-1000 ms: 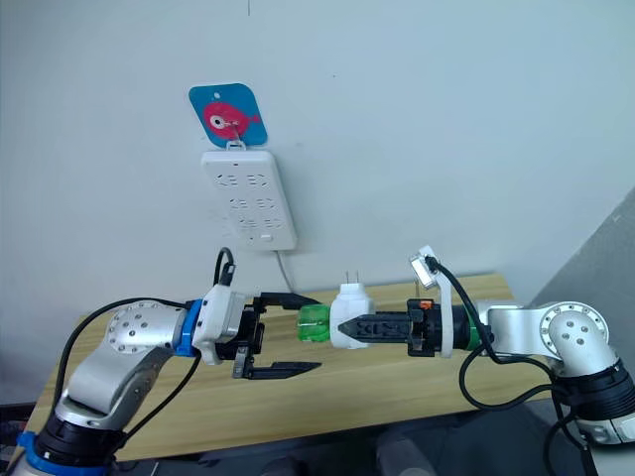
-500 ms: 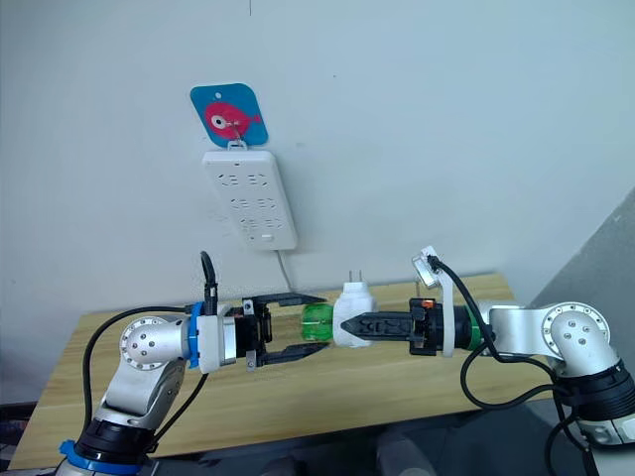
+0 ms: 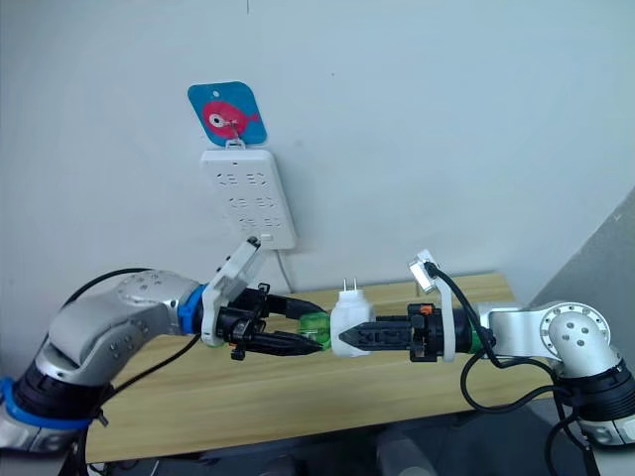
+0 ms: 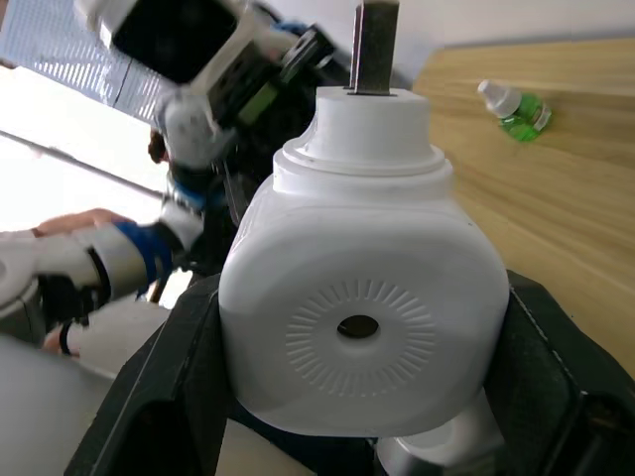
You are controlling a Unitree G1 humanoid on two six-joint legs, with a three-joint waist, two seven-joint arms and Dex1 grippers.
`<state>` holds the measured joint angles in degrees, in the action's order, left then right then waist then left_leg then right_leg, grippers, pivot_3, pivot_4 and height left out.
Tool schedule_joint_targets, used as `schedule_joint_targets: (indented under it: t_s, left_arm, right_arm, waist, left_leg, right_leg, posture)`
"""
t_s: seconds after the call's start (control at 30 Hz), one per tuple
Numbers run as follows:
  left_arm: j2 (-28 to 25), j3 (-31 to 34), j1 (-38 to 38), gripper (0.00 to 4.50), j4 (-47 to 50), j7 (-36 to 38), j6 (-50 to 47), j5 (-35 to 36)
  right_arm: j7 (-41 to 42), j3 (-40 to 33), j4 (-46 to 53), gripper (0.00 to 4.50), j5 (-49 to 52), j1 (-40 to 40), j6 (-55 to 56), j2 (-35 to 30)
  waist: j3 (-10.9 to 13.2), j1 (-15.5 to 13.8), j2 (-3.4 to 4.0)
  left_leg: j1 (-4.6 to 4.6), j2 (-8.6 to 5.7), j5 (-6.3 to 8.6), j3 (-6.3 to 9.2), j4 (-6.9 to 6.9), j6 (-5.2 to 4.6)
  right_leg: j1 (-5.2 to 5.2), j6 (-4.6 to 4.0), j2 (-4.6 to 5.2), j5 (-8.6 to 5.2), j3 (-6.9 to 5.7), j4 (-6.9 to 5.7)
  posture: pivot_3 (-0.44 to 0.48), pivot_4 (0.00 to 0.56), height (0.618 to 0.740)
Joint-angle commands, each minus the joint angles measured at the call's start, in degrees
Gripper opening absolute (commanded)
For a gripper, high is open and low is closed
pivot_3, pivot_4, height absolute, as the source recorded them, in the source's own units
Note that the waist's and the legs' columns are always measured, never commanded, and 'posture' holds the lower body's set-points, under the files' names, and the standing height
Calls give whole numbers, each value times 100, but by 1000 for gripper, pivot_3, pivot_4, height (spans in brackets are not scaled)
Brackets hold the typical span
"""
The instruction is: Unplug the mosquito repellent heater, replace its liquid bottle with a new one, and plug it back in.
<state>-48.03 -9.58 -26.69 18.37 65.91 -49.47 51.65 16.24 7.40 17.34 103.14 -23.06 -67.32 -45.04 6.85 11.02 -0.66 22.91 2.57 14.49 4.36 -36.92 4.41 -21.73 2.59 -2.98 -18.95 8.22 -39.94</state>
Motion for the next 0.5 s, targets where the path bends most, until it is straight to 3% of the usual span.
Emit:
schedule_joint_targets:
  t_s: [0.03, 0.13, 0.37, 0.43, 0.5]
  left_arm:
    - [-57, 267, -29, 2239, -231, -170, -423, 65]
    - [-73, 332, 67, 2239, -175, -67, -334, 48]
    - [345, 469, 627, 4383, 164, 26, 1585, -955]
    - [615, 699, 746, 4500, 160, -205, 1678, -851]
    - [608, 628, 1087, 4500, 221, 153, 2673, -1475]
  right_arm:
    - [415, -218, 345, 3004, 61, -95, -83, -71]
    - [448, -204, 374, 3004, 54, -72, -65, -52]
    - [248, -187, 259, 3004, 298, -12, 42, -46]
    - [192, -195, 196, 3004, 362, -2, 65, -61]
    - [142, -211, 94, 3004, 433, -5, 68, -85]
  waist:
    - [10, 7, -1]
    - [17, -4, -3]
    - [20, -36, -8]
    - [22, -58, -12]
    - [23, -71, -13]
  left_leg:
    - [0, 1, 0, 0, 2, 0]
    - [2, 2, 0, 1, 3, 0]
    - [1, 0, 0, -3, -2, 1]
    - [1, 0, 0, -5, -3, 1]
    - [1, 0, 0, -6, -4, 1]
  right_leg:
    - [-1, 0, 0, 0, 0, 1]
    - [-3, -1, 0, 0, 0, 0]
    - [-1, -2, 2, 1, 6, 0]
    - [0, -2, 3, 1, 8, 0]
    - [0, -2, 3, 1, 9, 0]
  posture:
    - [-154, 90, 740]
    - [-157, 88, 740]
    - [-149, 85, 740]
    - [-142, 84, 740]
    - [-142, 84, 740]
